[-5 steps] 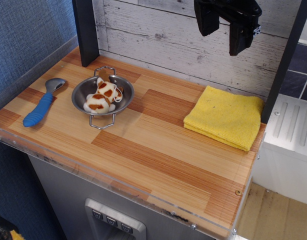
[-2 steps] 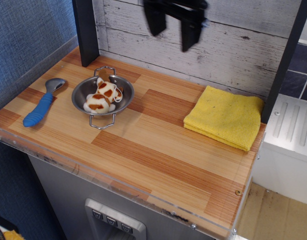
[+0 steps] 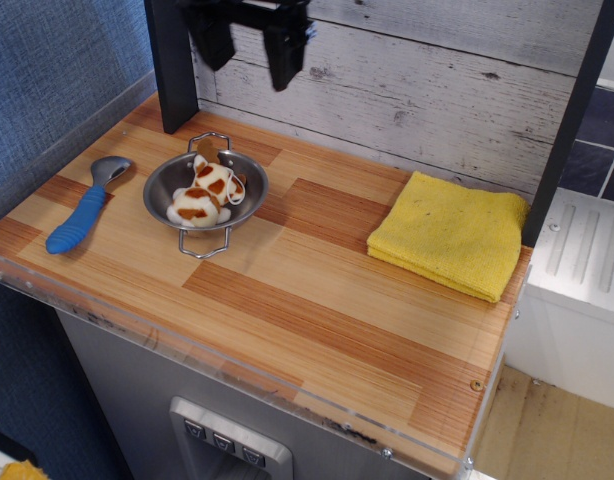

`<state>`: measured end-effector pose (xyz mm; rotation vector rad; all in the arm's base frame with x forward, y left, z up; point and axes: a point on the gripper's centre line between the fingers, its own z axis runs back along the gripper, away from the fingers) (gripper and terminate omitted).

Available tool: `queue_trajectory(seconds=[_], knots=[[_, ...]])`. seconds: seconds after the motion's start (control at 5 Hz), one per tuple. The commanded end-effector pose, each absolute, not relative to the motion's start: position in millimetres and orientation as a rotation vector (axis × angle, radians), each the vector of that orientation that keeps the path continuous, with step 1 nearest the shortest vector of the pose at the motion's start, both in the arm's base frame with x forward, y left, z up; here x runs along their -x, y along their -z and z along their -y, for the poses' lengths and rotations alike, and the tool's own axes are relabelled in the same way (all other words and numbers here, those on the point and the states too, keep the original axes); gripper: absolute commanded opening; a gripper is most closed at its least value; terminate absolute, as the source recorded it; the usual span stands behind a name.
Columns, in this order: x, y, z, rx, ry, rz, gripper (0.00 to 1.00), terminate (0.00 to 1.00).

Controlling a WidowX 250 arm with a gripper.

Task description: Place the food items on top of the napkin.

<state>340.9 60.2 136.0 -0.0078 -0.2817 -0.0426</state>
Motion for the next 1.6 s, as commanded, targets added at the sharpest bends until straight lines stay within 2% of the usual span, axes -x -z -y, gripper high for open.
queue_trajectory(seconds=[0.0,0.4,0.8,1.2,1.4], knots=[[-325.2,-102.1,-72.2,-0.004,-0.075,0.265,1.00,0.00],[-316.1,-73.6,-78.4,-0.049,-0.130,0.203,1.00,0.00],[-312.9,-60.1,-94.4,-0.073,-0.183,0.170,1.00,0.00],[-307.3,-37.2,-104.6,-0.075,-0.208,0.117,1.00,0.00],[-308.6,-31.7,-104.6,-0.072,-0.199,0.114,0.00,0.00]])
